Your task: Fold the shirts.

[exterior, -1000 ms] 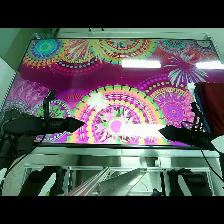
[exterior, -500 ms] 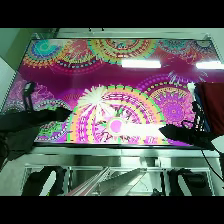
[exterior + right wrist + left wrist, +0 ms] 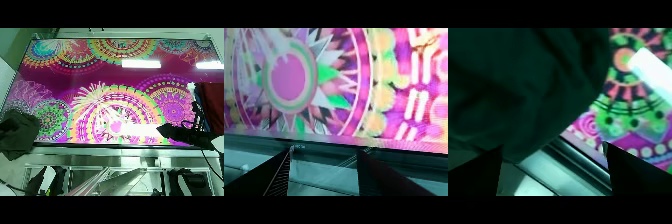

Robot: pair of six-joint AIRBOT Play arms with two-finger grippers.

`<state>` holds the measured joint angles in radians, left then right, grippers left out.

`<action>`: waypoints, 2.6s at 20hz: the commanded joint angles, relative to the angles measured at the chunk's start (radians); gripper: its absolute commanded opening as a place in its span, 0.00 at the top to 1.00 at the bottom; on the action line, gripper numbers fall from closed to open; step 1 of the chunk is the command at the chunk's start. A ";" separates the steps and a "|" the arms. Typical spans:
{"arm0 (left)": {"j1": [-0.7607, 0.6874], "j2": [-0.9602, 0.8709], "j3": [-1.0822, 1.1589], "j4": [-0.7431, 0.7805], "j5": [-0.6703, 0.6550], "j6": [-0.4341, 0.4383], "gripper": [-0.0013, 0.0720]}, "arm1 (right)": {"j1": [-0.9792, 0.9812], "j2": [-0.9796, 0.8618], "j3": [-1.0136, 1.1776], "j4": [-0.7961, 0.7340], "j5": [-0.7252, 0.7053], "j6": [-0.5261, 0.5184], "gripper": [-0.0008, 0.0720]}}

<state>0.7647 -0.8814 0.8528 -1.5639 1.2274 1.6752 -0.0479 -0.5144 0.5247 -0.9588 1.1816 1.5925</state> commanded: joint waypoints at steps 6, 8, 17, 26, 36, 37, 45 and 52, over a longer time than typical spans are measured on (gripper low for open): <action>0.185 -0.339 0.229 0.120 0.019 -0.008 0.02 | 0.001 0.001 -0.001 -0.016 0.000 0.000 0.35; 0.182 -0.409 0.232 0.114 0.045 0.006 0.02 | 0.001 0.000 -0.001 -0.016 -0.004 0.000 0.35; 0.167 -0.557 0.216 -0.281 0.088 0.145 0.97 | 0.001 0.001 -0.001 -0.013 -0.007 0.000 0.35; -0.432 -0.283 0.576 -0.828 0.168 0.288 0.97 | 0.001 0.000 -0.001 -0.017 -0.007 0.000 0.35; -1.109 -0.315 0.267 -0.758 -0.091 0.227 0.83 | 0.001 -0.009 -0.001 -0.016 -0.007 0.000 0.35; -1.126 -0.340 0.271 -0.757 -0.097 0.227 0.08 | 0.001 -0.014 -0.001 -0.016 -0.007 0.000 0.35; -0.781 -0.362 0.455 -0.581 0.195 0.153 0.02 | 0.006 -0.111 0.035 0.328 -0.125 -0.479 0.13; -0.409 -0.267 0.012 -0.659 0.098 0.305 0.02 | 0.428 -0.666 0.282 0.499 -0.299 -0.693 0.13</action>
<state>0.2348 -1.1687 1.0187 -2.1685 1.3697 1.8919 0.2020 -0.9634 0.6876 -0.5236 0.9714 0.9977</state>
